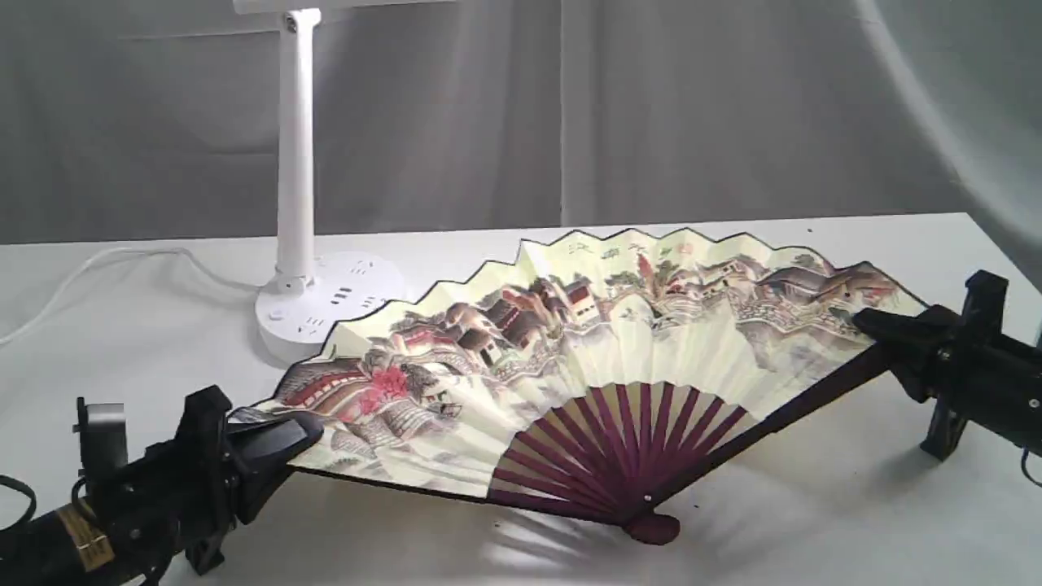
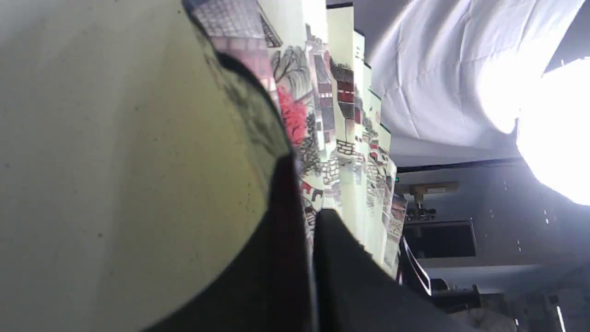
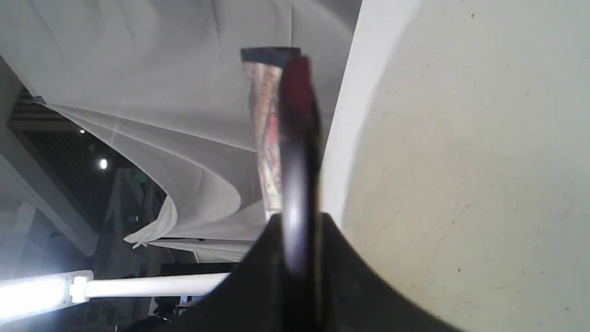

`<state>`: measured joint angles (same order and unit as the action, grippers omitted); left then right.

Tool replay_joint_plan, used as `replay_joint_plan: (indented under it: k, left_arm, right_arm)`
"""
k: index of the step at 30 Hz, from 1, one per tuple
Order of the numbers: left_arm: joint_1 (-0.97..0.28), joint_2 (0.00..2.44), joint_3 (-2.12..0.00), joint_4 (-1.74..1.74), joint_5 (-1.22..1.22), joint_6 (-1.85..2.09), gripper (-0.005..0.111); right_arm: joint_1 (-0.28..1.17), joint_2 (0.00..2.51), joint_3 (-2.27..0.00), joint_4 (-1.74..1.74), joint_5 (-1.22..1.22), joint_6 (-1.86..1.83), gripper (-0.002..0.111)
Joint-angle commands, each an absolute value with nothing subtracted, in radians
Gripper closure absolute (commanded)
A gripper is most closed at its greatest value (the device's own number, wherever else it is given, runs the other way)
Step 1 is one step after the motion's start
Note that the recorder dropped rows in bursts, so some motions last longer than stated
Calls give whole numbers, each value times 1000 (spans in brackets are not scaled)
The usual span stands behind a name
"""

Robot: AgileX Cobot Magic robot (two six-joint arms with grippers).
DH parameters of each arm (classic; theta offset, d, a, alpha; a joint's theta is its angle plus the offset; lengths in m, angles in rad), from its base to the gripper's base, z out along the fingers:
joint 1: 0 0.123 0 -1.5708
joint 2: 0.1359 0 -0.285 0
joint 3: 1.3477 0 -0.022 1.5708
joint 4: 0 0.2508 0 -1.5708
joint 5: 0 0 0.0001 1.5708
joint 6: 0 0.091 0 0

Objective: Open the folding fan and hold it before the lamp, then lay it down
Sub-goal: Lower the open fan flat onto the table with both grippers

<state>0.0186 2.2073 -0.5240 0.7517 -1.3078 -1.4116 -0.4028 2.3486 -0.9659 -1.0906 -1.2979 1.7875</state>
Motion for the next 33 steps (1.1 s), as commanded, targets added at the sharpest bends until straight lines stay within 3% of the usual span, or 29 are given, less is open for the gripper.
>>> replay_joint_plan:
  k: [1, 21, 25, 33]
  left_arm:
    - [30, 2284, -455, 640, -1221, -1292, 107]
    - [30, 2232, -385, 560, -1221, -1231, 105]
    - [30, 2232, -385, 560, -1221, -1231, 97]
    - [30, 2232, -385, 563, -1221, -1231, 67]
  right_arm:
    - [-430, 2416, -909, -1122, -1221, 1802, 108]
    - [-430, 2416, -905, -1148, -1221, 1825, 107]
    - [-430, 2416, -905, -1158, -1221, 1825, 94]
    - [-430, 2416, -905, -1162, -1221, 1831, 60]
